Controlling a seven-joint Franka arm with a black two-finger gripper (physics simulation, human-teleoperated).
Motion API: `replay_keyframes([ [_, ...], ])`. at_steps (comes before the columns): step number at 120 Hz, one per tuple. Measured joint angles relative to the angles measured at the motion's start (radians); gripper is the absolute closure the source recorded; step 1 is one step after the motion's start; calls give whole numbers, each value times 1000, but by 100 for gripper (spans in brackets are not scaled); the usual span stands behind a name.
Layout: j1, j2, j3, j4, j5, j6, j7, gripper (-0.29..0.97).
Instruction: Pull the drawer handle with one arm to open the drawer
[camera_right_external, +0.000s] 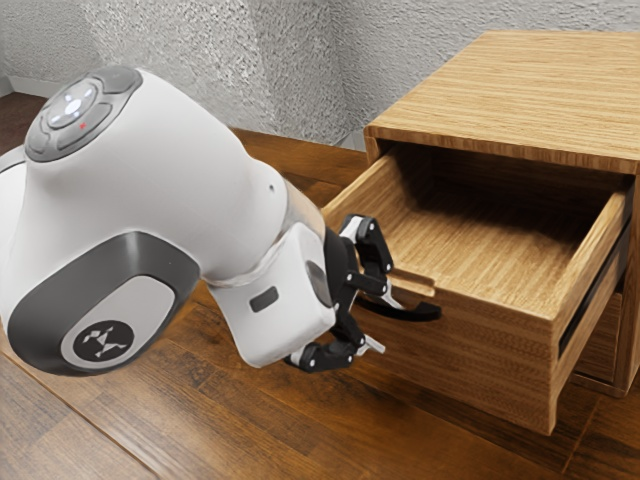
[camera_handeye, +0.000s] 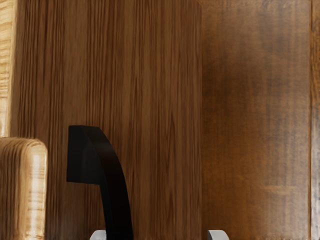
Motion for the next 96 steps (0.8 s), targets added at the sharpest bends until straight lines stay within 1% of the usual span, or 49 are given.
replay_keyframes([
  [37,1,-52,-8,-49,-3,-5,-23,51],
  [56,1,-54,-15,-50,-4,-6,-32,50],
  [74,6,-54,-15,-48,-4,-4,-37,45],
  [96,7,-54,-12,-46,-4,-2,-43,43],
])
